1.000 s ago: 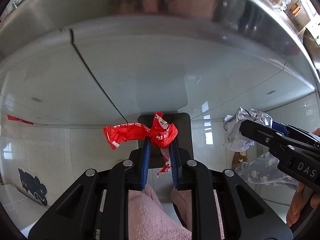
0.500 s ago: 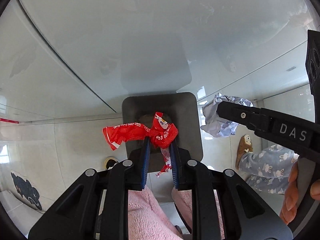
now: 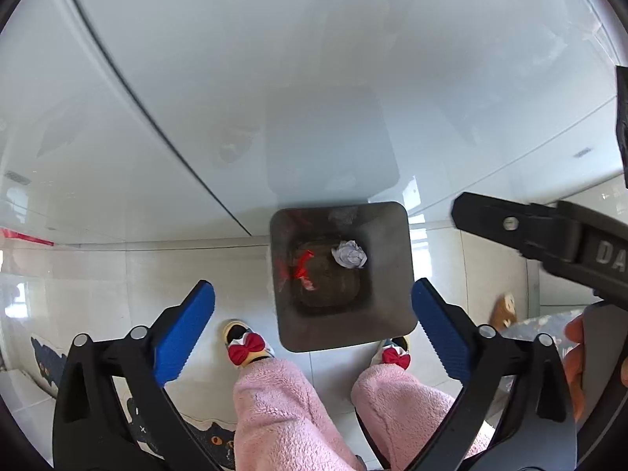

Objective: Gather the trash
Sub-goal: 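Carry both items over the floor bin and open both grippers to drop them, then grasp a clear plastic bag with the left gripper while the right grasps a zip bag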

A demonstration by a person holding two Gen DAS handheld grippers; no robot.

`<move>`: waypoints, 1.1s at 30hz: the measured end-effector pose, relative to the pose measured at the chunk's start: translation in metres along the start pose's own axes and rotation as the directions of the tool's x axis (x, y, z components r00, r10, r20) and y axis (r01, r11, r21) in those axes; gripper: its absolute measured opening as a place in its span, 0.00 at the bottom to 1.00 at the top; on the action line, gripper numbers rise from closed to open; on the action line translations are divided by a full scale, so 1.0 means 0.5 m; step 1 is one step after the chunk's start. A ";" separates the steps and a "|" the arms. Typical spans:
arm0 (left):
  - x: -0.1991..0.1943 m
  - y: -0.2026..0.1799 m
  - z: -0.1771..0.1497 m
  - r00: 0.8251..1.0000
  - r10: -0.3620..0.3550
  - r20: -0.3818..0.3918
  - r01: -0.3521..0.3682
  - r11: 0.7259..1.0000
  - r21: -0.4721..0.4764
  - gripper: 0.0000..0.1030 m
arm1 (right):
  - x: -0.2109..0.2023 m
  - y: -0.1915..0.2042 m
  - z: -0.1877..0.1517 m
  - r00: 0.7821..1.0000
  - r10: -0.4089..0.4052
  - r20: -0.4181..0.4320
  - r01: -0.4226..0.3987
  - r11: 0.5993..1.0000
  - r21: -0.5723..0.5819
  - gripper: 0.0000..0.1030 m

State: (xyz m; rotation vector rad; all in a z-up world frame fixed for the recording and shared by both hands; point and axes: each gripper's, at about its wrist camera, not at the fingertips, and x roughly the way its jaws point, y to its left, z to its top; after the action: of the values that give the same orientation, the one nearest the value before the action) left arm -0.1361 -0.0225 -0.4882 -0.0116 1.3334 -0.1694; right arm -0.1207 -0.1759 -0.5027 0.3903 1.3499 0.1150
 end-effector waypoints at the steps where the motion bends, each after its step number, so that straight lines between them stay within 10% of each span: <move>1: -0.011 0.003 0.002 1.000 0.004 0.001 -0.004 1.000 -0.005 0.92 | -0.013 0.006 0.001 1.000 0.000 0.012 0.000 1.000 -0.011 0.97; 20: -0.390 0.060 0.073 0.972 0.095 0.214 -0.078 0.993 -0.089 0.92 | -0.426 0.105 0.022 0.956 0.069 0.285 -0.016 0.983 -0.184 0.97; 33: -0.518 0.039 0.177 0.936 0.075 0.345 -0.051 0.996 -0.078 0.92 | -0.532 0.110 0.116 0.906 0.088 0.414 -0.017 0.985 -0.172 0.97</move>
State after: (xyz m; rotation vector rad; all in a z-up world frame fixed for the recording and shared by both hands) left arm -0.1066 0.0223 -0.2193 -0.0536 0.9836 -0.0630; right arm -0.1165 -0.2175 -0.2282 0.2911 0.8949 0.1757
